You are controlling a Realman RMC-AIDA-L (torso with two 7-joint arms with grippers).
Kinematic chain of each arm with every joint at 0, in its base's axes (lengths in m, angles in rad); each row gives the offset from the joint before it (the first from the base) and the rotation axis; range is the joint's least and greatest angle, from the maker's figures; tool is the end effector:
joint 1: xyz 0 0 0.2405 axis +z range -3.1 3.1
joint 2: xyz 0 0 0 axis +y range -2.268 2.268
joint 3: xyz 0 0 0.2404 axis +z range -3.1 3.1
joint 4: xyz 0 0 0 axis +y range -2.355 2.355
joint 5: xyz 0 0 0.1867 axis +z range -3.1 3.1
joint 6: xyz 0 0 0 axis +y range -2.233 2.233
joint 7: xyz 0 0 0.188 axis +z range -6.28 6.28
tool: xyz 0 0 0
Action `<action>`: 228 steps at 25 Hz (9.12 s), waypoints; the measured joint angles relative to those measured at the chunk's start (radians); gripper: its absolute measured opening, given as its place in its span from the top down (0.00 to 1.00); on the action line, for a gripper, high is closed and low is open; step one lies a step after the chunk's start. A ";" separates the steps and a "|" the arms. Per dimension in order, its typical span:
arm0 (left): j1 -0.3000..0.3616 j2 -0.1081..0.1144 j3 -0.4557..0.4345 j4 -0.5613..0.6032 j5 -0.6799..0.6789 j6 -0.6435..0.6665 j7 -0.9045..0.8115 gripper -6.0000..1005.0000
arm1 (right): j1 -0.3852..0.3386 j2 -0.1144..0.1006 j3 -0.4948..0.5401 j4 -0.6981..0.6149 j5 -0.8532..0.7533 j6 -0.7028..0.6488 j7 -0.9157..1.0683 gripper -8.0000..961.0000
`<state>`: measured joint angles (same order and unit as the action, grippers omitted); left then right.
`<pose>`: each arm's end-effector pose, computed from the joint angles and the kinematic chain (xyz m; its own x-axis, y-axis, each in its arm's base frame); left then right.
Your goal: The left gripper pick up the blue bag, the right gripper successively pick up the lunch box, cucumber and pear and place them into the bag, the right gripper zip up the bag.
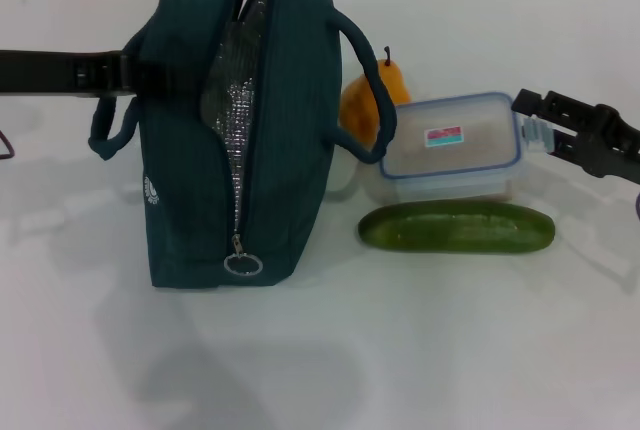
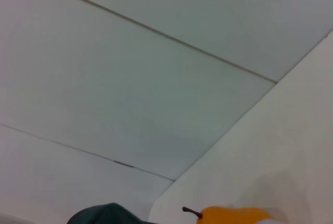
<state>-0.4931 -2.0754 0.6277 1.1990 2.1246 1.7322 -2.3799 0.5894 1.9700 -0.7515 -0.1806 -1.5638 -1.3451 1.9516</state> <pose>-0.2067 0.3297 0.0499 0.4130 0.7735 0.4808 0.8822 -0.4709 -0.0002 0.2354 0.3533 -0.0271 -0.0613 -0.7652 -0.6409 -0.8910 -0.2475 0.3807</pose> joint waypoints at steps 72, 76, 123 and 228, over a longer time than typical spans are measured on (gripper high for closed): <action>-0.006 0.024 0.015 -0.056 -0.037 -0.004 0.006 0.96 | -0.144 0.036 0.012 0.015 0.483 -0.444 0.098 0.90; -0.007 0.029 0.067 -0.055 -0.037 -0.002 0.005 0.96 | -0.081 0.042 0.010 0.017 0.487 -0.468 0.112 0.90; -0.033 0.014 0.134 -0.065 -0.082 -0.042 0.050 0.96 | 0.342 0.058 -0.312 0.113 0.482 -0.027 -0.004 0.87; 0.003 0.009 0.111 -0.144 -0.154 -0.053 0.137 0.96 | 0.416 0.058 -0.833 -0.621 -0.809 -0.042 -0.013 0.16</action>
<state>-0.4900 -2.0661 0.7385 1.0554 1.9710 1.6797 -2.2427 1.0054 2.0277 -1.5849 -0.8021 -2.3725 -1.3873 1.9390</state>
